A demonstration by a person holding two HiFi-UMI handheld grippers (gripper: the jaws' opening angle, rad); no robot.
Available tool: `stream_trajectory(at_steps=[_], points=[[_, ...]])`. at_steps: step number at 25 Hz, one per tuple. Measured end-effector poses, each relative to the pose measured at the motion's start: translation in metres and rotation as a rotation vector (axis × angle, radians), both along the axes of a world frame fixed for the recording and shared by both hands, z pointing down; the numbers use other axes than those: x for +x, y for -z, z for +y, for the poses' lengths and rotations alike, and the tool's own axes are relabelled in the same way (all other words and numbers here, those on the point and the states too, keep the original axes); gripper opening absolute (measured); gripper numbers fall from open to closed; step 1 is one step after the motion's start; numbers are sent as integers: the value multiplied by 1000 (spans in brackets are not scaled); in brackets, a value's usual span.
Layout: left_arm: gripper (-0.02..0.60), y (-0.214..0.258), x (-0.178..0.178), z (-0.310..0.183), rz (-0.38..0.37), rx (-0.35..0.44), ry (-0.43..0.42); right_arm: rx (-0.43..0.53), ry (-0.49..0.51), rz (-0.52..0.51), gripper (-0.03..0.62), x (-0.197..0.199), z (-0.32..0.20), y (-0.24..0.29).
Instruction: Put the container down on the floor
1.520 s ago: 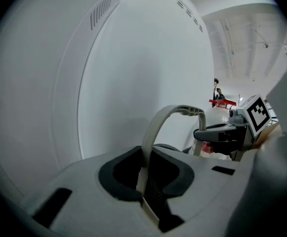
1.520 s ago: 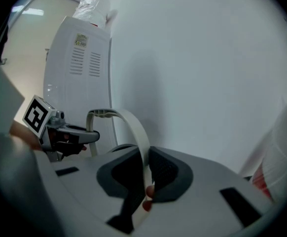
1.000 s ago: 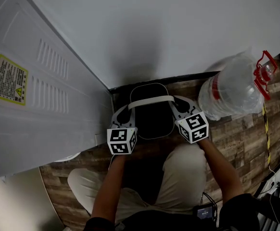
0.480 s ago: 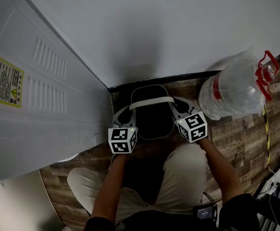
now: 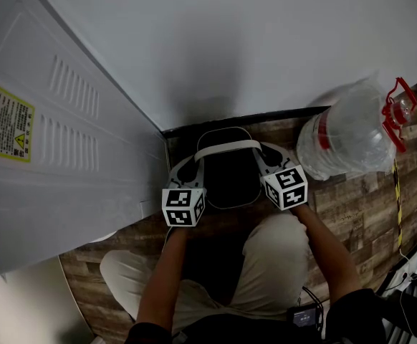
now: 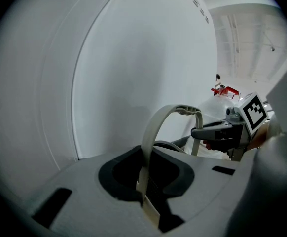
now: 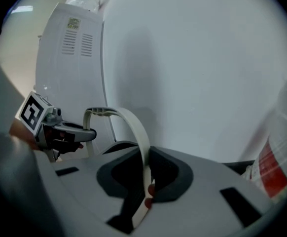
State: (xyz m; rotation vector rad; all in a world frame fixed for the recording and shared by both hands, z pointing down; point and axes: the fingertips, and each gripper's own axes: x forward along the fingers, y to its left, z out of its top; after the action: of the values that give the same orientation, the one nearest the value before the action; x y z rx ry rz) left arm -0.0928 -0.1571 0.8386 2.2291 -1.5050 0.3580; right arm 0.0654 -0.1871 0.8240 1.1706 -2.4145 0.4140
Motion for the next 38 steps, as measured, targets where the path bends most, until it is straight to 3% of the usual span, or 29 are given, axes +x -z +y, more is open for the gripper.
stream_trajectory(at_steps=[14,26,38], points=[[48,-2,3,-9,13,32,-1,-9,-45,-10,54,3,-14,-7],[48,-14,-1,-12,14,-3,4,-36,-56,-20,54,0,-30,-17],[170,-38,0,-20,84,-82,23,-103,-83,-36,54,-2,-50,-38]])
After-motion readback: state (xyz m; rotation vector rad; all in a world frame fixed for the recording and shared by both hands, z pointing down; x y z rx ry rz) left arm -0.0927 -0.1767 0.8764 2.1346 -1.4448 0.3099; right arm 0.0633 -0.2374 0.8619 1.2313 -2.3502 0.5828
